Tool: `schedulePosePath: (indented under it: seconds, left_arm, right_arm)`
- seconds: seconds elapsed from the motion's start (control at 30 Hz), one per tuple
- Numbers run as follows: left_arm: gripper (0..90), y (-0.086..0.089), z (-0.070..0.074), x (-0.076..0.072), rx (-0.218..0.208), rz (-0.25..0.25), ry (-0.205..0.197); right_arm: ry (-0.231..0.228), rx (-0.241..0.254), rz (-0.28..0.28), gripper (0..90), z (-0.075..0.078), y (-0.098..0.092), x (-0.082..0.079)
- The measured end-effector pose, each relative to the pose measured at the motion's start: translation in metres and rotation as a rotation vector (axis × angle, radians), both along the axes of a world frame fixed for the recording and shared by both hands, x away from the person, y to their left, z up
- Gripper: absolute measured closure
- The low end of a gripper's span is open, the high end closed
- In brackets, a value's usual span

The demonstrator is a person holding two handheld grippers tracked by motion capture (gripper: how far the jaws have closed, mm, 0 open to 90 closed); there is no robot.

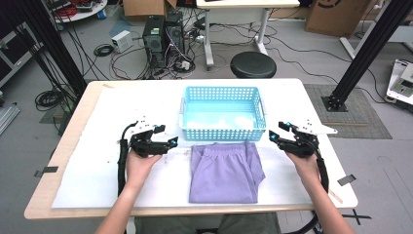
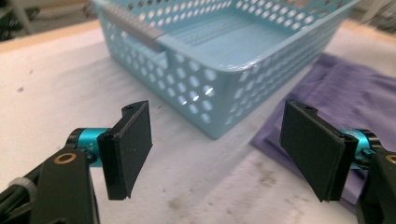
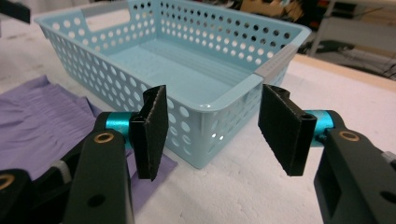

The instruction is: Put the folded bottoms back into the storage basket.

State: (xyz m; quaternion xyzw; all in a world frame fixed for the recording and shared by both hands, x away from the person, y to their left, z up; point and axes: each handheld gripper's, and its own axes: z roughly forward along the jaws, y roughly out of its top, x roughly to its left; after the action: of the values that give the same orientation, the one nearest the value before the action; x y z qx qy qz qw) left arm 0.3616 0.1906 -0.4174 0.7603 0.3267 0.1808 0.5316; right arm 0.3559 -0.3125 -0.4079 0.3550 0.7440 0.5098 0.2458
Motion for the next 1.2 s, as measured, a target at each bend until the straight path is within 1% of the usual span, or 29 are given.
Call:
schedulePosePath:
  seconds: [0.03, 0.07, 0.13, 0.17, 0.2, 0.23, 0.27, 0.3, 0.33, 0.4, 0.43, 0.5, 0.53, 0.57, 0.63, 0.67, 0.7, 0.73, 0.77, 0.8, 0.83, 0.87, 0.9, 0.93, 0.97, 1.1, 1.13, 1.2]
  left_arm:
    - [25.1, 0.000, 0.000, -0.004, -0.015, -0.020, -0.017]
    - [25.1, 0.000, 0.000, -0.008, -0.021, -0.043, -0.022]
    - [25.1, -0.002, -0.001, -0.015, -0.017, -0.088, -0.033]
    - [25.2, -0.005, -0.002, -0.021, -0.028, -0.125, -0.054]
    - [25.1, -0.005, -0.002, -0.021, -0.028, -0.125, -0.054]
    - [25.1, -0.006, -0.003, -0.026, -0.025, -0.137, -0.059]
    - [25.1, -0.007, -0.005, -0.029, -0.027, -0.139, -0.059]
    - [25.1, -0.007, -0.006, -0.032, -0.036, -0.139, -0.052]
    - [25.1, -0.006, -0.007, -0.036, -0.051, -0.139, -0.040]
    - [25.1, -0.005, -0.008, -0.039, -0.048, -0.129, -0.043]
    - [24.9, -0.004, -0.011, -0.044, -0.026, -0.107, -0.063]
    - [24.9, -0.003, -0.012, -0.047, -0.030, -0.097, -0.066]
    - [24.9, -0.002, -0.013, -0.049, -0.033, -0.087, -0.066]
    - [24.7, 0.000, -0.013, -0.050, -0.047, -0.067, -0.061]
    - [24.7, 0.001, -0.014, -0.050, -0.047, -0.059, -0.058]
    - [24.7, 0.000, -0.014, -0.051, -0.049, -0.056, -0.059]
    - [24.7, 0.000, -0.014, -0.051, -0.049, -0.056, -0.059]
    - [24.7, 0.000, -0.014, -0.051, -0.039, -0.049, -0.060]
    - [24.7, -0.001, -0.015, -0.051, -0.047, -0.048, -0.057]
    - [24.7, -0.001, -0.015, -0.051, -0.047, -0.048, -0.057]
    - [24.7, -0.001, -0.015, -0.051, -0.051, -0.054, -0.059]
    - [24.7, -0.002, -0.016, -0.051, -0.061, -0.062, -0.068]
    - [24.6, -0.002, -0.016, -0.051, -0.059, -0.075, -0.087]
    - [24.6, -0.003, -0.016, -0.051, -0.045, -0.078, -0.108]
    - [24.7, -0.004, -0.018, -0.052, -0.005, -0.077, -0.130]
    - [24.6, -0.005, -0.019, -0.052, 0.003, -0.079, -0.125]
    - [24.7, -0.005, -0.018, -0.053, -0.004, -0.088, -0.119]
    - [24.6, -0.005, -0.018, -0.054, 0.000, -0.094, -0.117]
  right_arm:
    - [-0.008, 0.014, 0.002, 43.3, -0.001, -0.001, -0.004]
    - [-0.010, 0.021, -0.003, 41.4, -0.002, -0.002, -0.006]
    - [-0.018, 0.022, -0.009, 39.2, -0.005, -0.001, -0.010]
    - [-0.014, 0.024, -0.009, 35.4, -0.008, 0.000, -0.013]
    - [-0.008, 0.025, -0.008, 35.4, -0.008, 0.000, -0.015]
    - [-0.008, 0.025, -0.008, 34.3, -0.008, 0.000, -0.015]
    - [-0.011, 0.029, -0.003, 32.6, -0.010, 0.002, -0.017]
    - [-0.010, 0.034, 0.005, 29.9, -0.012, 0.003, -0.022]
    - [-0.012, 0.033, 0.010, 29.2, -0.012, 0.004, -0.023]
    - [-0.020, 0.030, 0.015, 29.0, -0.013, 0.004, -0.025]
    - [-0.005, 0.032, 0.014, 26.3, -0.016, 0.006, -0.031]
    - [0.002, 0.038, 0.014, 25.5, -0.016, 0.006, -0.032]
    - [0.002, 0.031, 0.020, 25.4, -0.018, 0.006, -0.034]
    - [0.022, 0.023, 0.025, 23.3, -0.019, 0.007, -0.039]
    - [0.033, 0.012, 0.031, 22.2, -0.019, 0.009, -0.043]
    - [0.050, 0.011, 0.032, 22.3, -0.019, 0.010, -0.045]
    - [0.050, 0.011, 0.032, 22.3, -0.019, 0.010, -0.045]
    - [0.053, 0.010, 0.038, 22.3, -0.019, 0.010, -0.045]
    - [0.075, 0.000, 0.035, 22.3, -0.017, 0.011, -0.049]
    - [0.075, 0.000, 0.035, 22.3, -0.017, 0.011, -0.049]
    - [0.063, -0.005, 0.036, 22.3, -0.017, 0.011, -0.049]
    - [0.059, -0.012, 0.036, 22.3, -0.017, 0.011, -0.051]
    - [0.048, -0.015, 0.040, 22.3, -0.017, 0.012, -0.051]
    - [0.048, -0.015, 0.040, 22.3, -0.017, 0.012, -0.051]
    - [0.055, -0.016, 0.040, 22.3, -0.017, 0.013, -0.051]
    - [0.063, -0.024, 0.048, 22.1, -0.018, 0.017, -0.049]
    - [0.063, -0.030, 0.048, 22.0, -0.018, 0.018, -0.047]
    - [0.064, -0.029, 0.053, 21.6, -0.018, 0.019, -0.046]
